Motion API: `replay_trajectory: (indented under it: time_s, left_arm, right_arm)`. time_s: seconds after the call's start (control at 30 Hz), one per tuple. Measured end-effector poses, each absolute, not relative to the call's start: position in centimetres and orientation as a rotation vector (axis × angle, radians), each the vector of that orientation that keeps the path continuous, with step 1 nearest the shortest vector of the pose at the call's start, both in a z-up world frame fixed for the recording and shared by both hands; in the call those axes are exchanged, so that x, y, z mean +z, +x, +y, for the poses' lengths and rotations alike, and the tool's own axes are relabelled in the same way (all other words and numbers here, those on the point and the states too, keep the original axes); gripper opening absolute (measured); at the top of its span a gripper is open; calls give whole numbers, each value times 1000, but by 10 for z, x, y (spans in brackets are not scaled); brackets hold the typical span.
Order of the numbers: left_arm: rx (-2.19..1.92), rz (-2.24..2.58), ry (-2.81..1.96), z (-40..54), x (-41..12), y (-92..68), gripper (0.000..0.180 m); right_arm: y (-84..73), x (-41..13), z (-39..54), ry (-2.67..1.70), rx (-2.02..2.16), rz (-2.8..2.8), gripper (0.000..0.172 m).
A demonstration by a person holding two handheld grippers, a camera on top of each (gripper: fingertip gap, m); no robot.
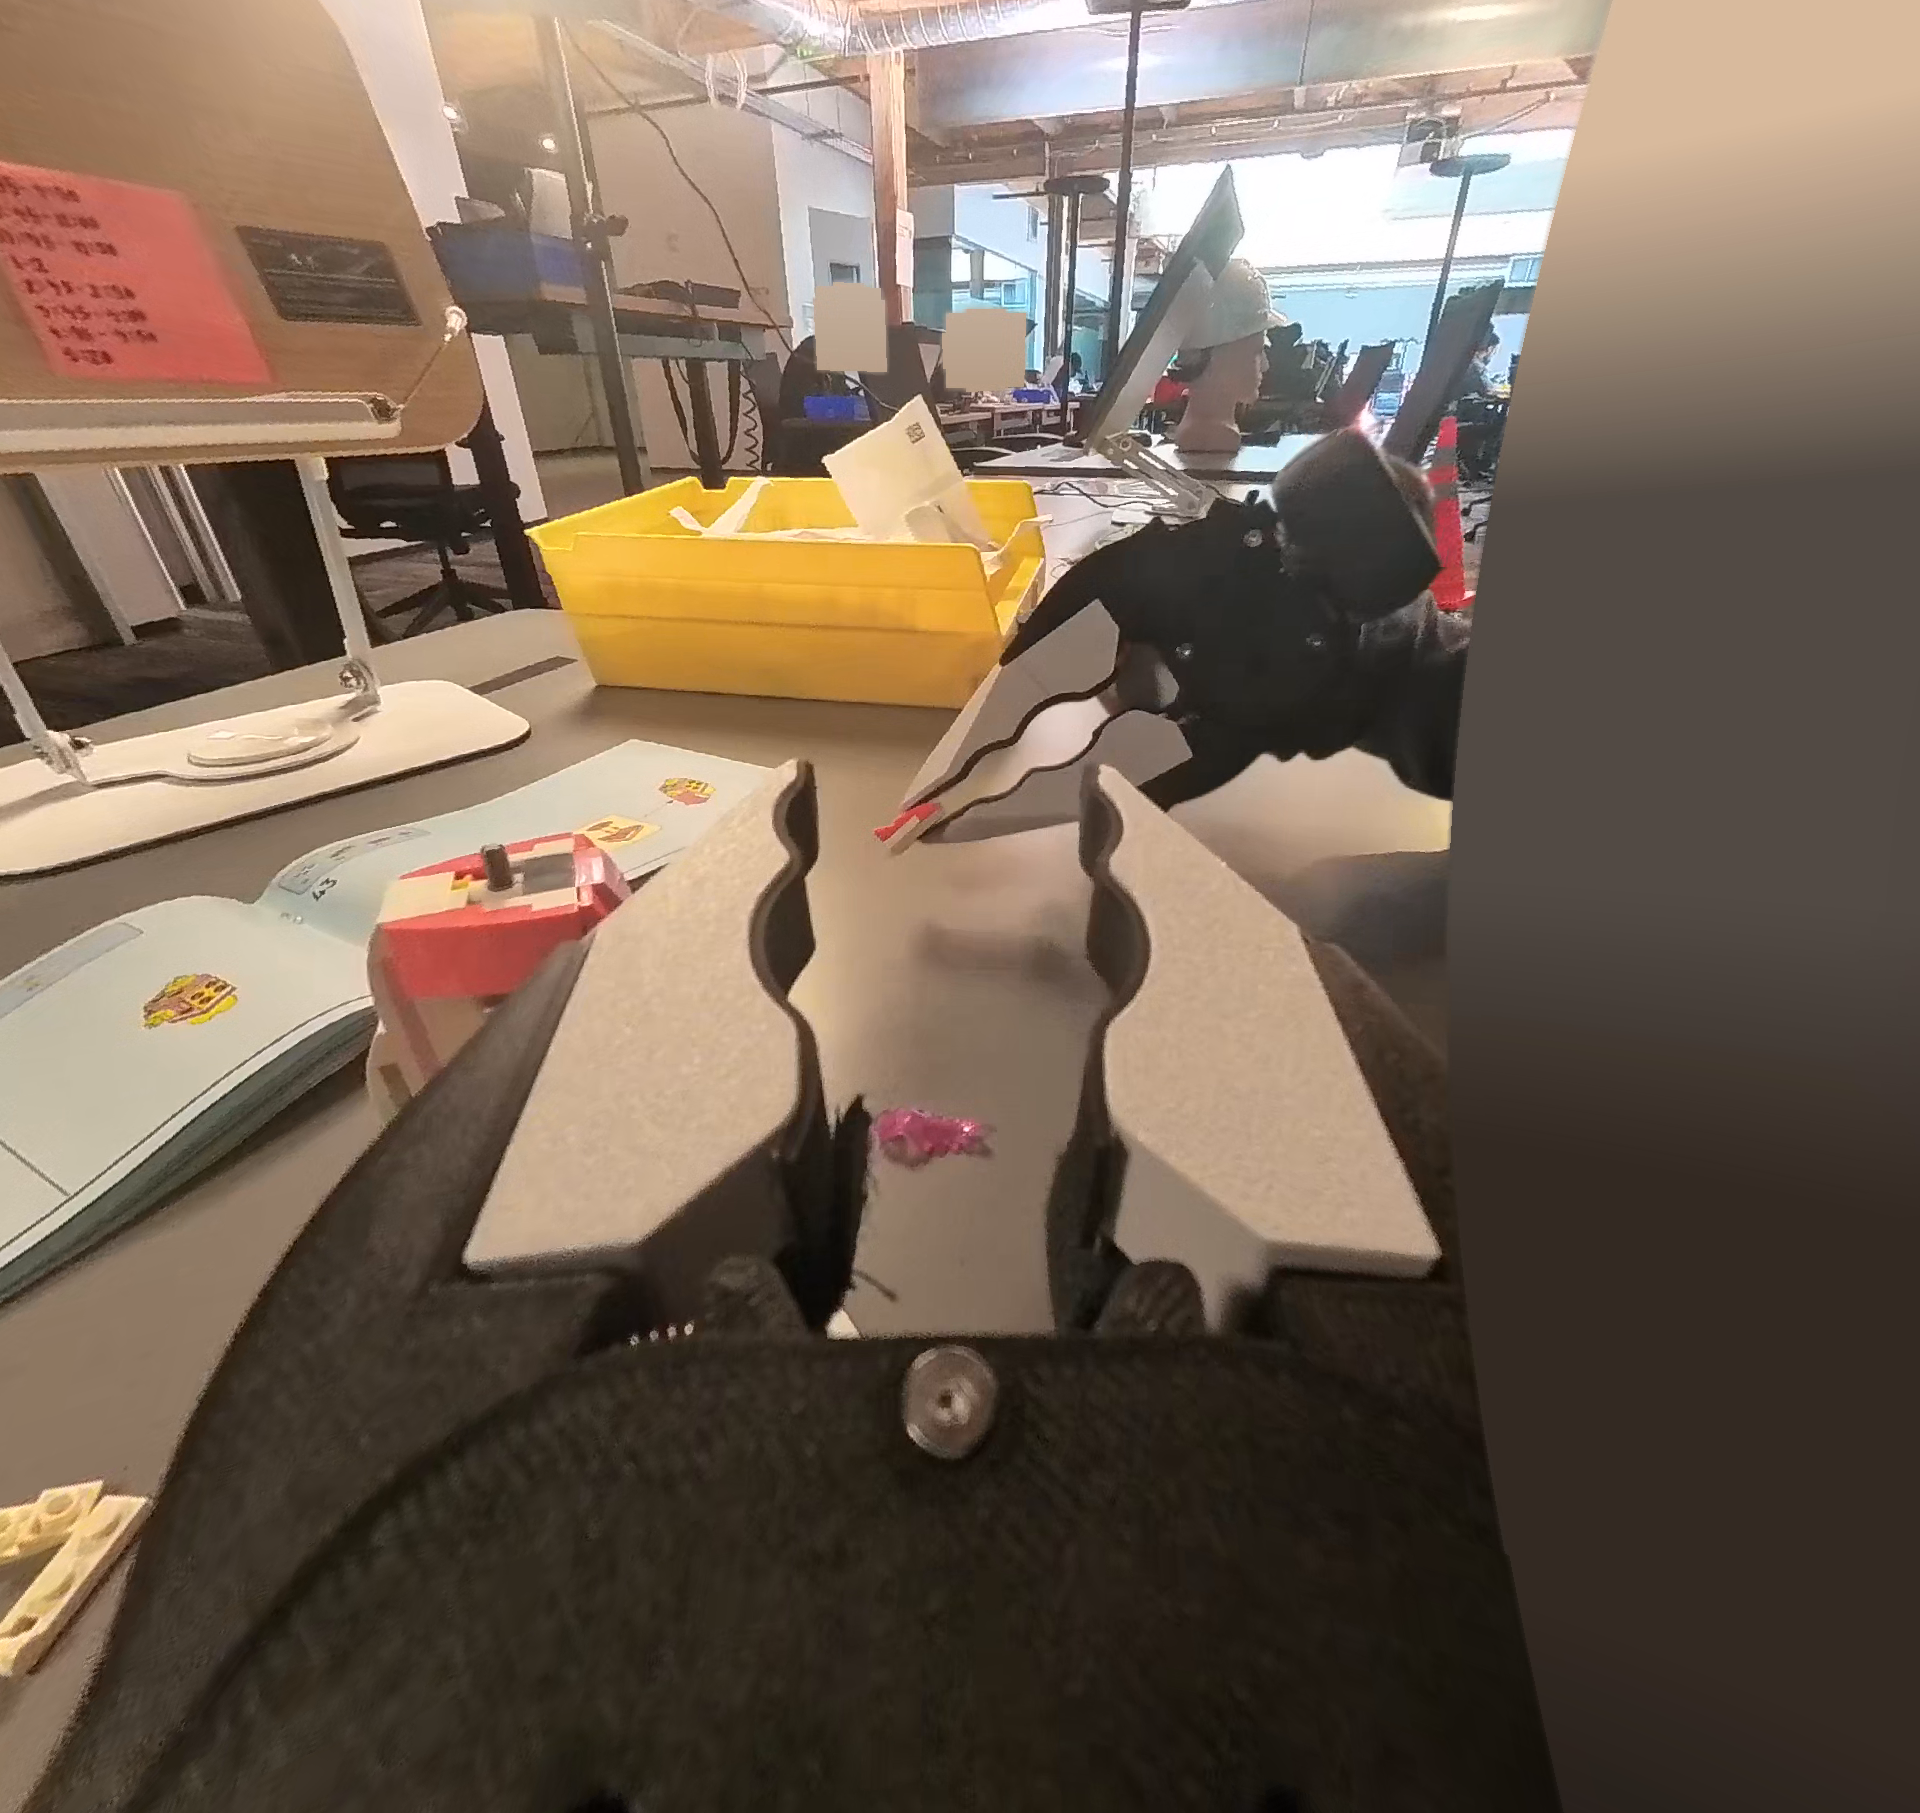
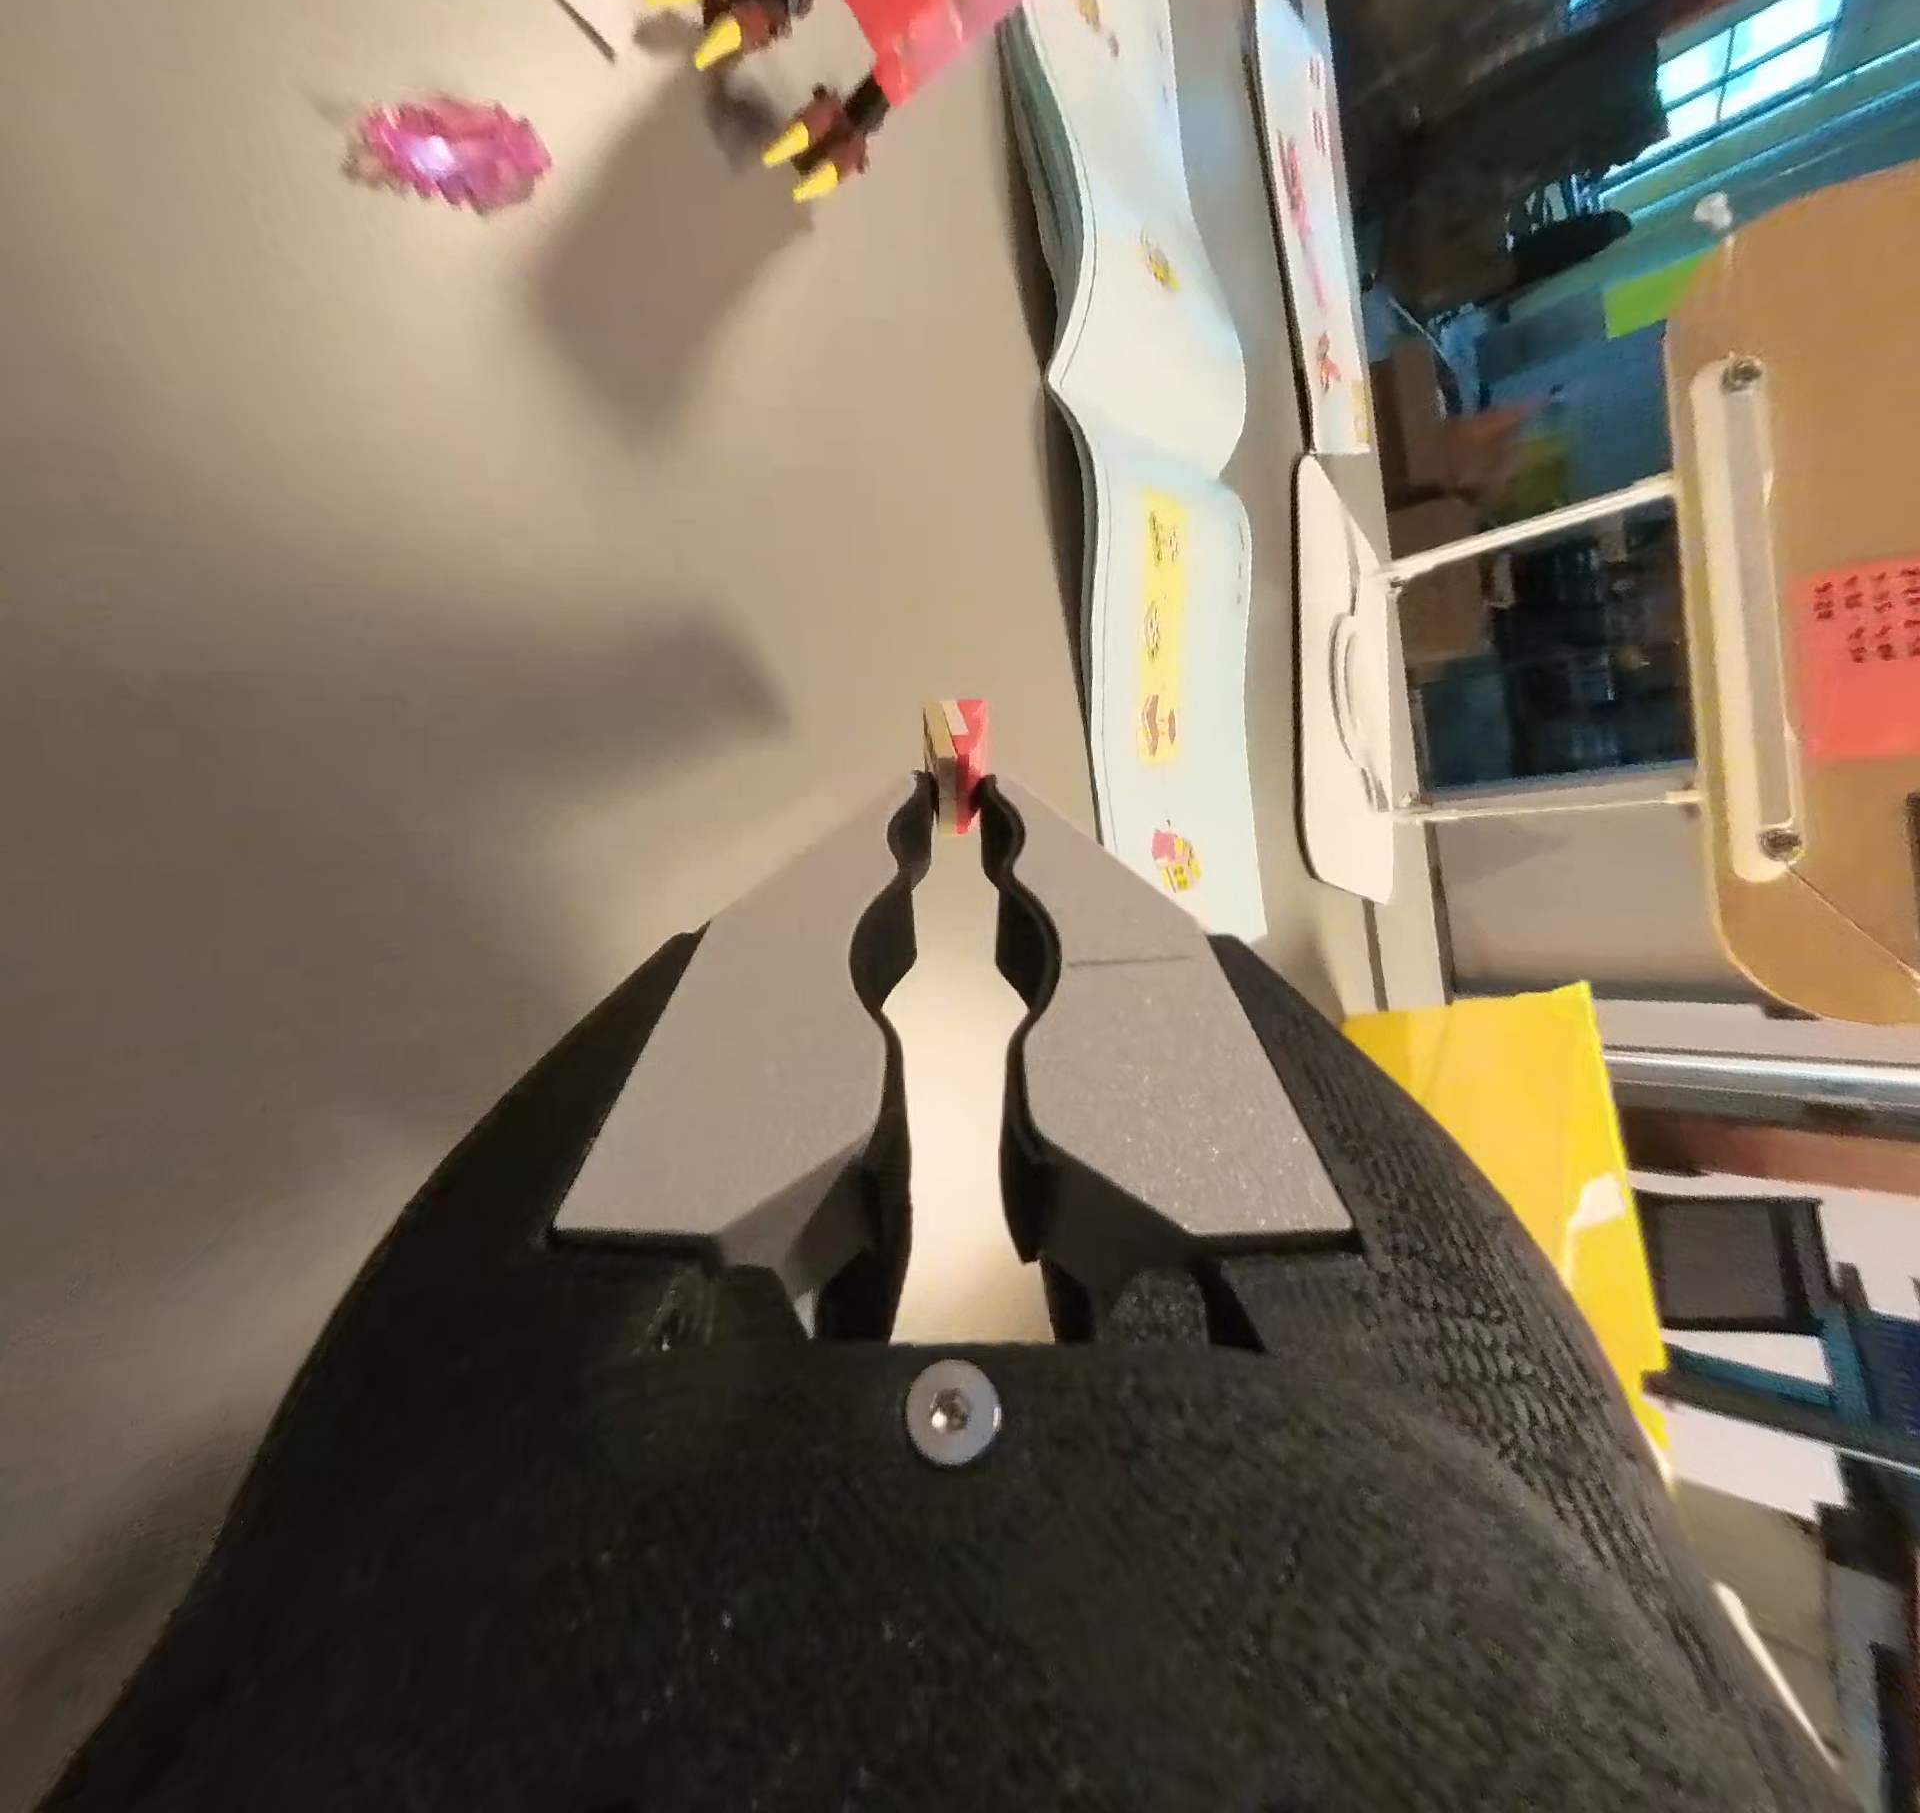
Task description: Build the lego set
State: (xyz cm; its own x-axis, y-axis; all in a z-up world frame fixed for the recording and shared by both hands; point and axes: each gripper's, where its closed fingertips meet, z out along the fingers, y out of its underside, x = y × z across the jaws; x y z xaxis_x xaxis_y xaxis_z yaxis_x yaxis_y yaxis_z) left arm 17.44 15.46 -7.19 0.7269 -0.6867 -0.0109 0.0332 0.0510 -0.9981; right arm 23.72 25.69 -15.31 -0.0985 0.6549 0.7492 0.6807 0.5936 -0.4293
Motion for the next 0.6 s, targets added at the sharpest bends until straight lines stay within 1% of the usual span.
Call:
replay_trajectory:
  time_s: [0.1, 0.2, 0.3, 0.6]
  left_arm:
    - [-596, 582, -1431, 154, -73, 175, 49]
    - [-599, 580, -1435, 154, -73, 175, 48]
    - [-603, 577, -1436, 154, -73, 175, 48]
    - [-616, 570, -1441, 154, -73, 175, 48]
  right_arm:
    - [243, -159, 260, -1039, -135, -1837, 7]
    - [244, -159, 259, -863, -313, -1877, 7]
    - [247, -168, 259, -778, -431, -1943, 7]
    - [253, -177, 251, -740, -415, -2046, 10]
